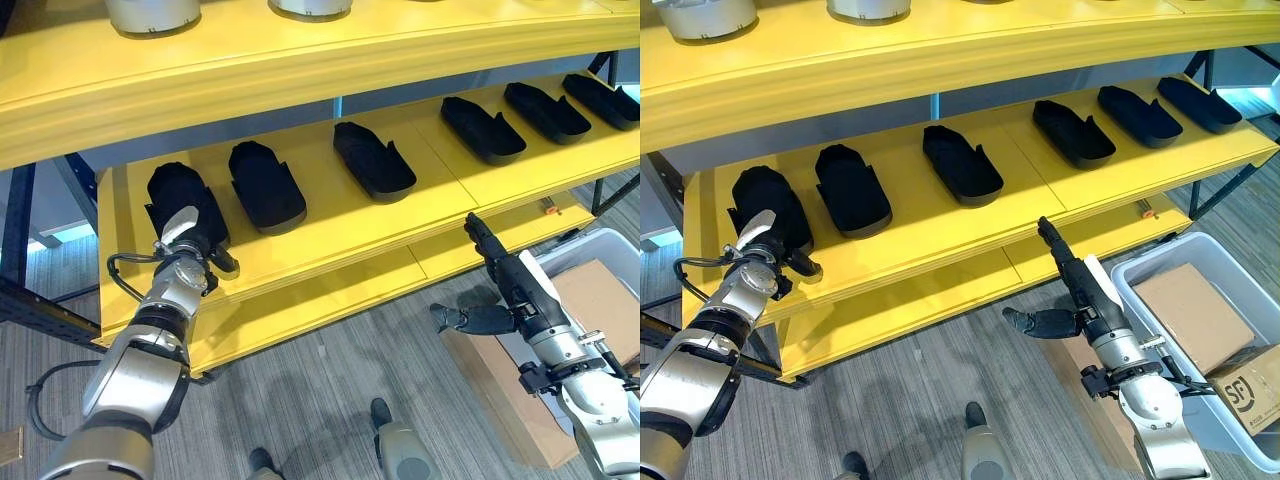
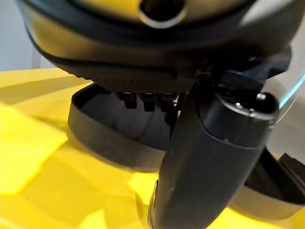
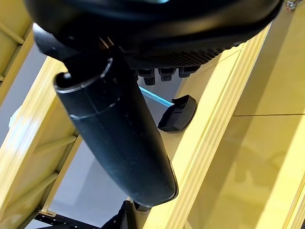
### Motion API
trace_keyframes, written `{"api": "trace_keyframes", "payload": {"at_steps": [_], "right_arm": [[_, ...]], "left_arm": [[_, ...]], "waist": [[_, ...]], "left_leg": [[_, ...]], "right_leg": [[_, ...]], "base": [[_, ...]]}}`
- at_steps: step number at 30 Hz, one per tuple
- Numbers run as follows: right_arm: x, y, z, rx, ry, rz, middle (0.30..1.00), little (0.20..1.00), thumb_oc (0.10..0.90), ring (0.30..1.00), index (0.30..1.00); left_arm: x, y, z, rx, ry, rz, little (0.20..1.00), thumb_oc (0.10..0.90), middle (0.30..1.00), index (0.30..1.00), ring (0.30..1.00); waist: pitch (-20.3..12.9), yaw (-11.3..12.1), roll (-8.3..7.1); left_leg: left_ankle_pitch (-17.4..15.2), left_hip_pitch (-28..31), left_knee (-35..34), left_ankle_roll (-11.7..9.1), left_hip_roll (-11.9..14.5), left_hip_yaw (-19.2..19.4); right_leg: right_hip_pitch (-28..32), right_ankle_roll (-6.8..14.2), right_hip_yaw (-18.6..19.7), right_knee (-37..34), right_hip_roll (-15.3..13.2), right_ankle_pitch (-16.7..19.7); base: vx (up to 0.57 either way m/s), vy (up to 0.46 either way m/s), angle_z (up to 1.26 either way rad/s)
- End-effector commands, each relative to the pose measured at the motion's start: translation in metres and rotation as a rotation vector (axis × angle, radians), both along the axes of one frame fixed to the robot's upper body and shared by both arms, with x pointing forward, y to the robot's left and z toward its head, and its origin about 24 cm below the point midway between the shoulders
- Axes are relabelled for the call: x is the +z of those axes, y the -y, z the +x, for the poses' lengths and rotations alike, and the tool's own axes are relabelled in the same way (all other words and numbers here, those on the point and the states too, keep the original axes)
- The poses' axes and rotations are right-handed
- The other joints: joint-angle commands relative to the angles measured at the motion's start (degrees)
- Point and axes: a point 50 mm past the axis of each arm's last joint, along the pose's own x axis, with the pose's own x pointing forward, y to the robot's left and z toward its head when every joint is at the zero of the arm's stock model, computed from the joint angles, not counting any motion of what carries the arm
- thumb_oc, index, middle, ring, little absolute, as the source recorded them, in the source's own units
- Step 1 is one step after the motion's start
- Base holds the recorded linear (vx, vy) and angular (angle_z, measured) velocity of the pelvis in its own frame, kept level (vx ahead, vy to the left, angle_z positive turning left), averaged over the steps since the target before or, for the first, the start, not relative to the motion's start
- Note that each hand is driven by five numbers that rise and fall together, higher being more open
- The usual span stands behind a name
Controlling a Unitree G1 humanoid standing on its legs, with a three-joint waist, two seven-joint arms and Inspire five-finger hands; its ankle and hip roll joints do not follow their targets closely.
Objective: Move parts from the plastic box to the shelf.
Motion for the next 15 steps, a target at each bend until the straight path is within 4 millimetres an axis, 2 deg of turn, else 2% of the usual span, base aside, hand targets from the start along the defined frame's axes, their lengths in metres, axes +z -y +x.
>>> {"api": "trace_keyframes", "payload": {"at_steps": [1, 6, 15], "right_arm": [[0.044, 0.007, -0.003, -0.016, 0.236, -0.009, 1.0, 1.0, 0.9, 1.0, 1.0], [0.044, 0.008, -0.004, -0.02, 0.237, -0.013, 1.0, 1.0, 0.9, 1.0, 1.0], [0.043, 0.008, -0.005, -0.021, 0.234, -0.013, 1.0, 1.0, 0.9, 1.0, 1.0]], "left_arm": [[0.062, -0.034, -0.004, 0.055, 0.222, 0.106, 1.0, 0.9, 1.0, 1.0, 1.0], [0.062, -0.038, -0.007, 0.058, 0.226, 0.117, 1.0, 0.9, 1.0, 1.0, 1.0], [0.048, -0.035, -0.008, 0.052, 0.201, 0.08, 1.0, 0.9, 1.0, 1.0, 1.0]], "waist": [[-4.23, 1.2, -0.22], [-4.27, 1.44, -0.28], [-4.36, 1.32, -0.52]], "left_leg": [[-1.9, -3.65, 4.81, 0.49, 2.66, -4.66], [-1.92, -3.69, 4.87, 0.55, 2.64, -4.74], [-2.08, -4.0, 5.38, 0.64, 2.61, -4.79]], "right_leg": [[5.08, 2.01, -2.78, 2.1, -4.35, -6.81], [5.24, 2.0, -2.93, 2.01, -4.39, -6.8], [5.05, 2.0, -2.72, 2.13, -4.38, -6.79]], "base": [[0.0, 0.0, 0.0], [0.0, 0.002, 0.06], [0.0, 0.001, 0.01]]}}
